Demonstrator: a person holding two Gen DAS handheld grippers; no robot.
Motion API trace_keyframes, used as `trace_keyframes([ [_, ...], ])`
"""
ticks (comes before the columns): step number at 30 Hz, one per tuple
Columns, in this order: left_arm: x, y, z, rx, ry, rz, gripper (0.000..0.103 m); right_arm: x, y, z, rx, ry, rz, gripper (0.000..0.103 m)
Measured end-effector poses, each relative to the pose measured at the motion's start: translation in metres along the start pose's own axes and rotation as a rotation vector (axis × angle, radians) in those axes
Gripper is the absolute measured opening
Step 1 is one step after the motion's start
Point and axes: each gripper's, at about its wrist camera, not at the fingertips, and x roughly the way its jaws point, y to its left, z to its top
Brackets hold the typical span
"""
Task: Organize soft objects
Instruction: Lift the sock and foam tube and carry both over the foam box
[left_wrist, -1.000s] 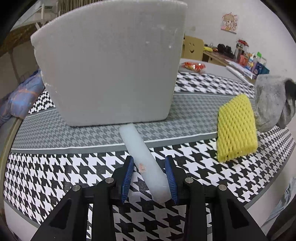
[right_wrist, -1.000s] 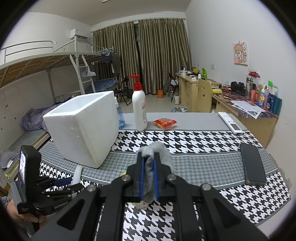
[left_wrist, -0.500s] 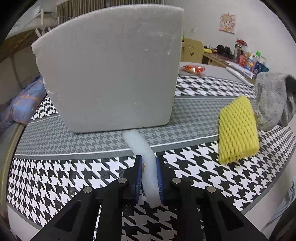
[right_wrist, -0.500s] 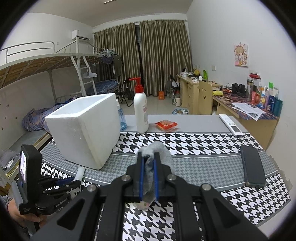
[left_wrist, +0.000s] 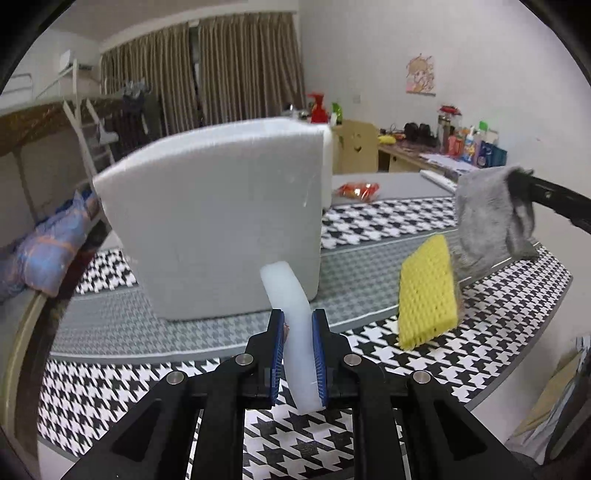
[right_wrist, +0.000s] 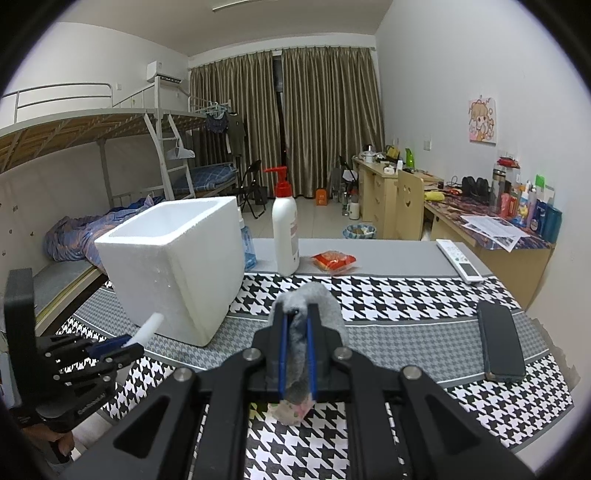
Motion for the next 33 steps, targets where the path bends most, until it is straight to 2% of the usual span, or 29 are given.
trace_keyframes([
  [33, -0.054, 0.0, 0.045, 0.043, -0.207, -0.08, 0.016, -0.021, 0.01, 0.026, -0.009, -0.099, -0.004, 0.012],
])
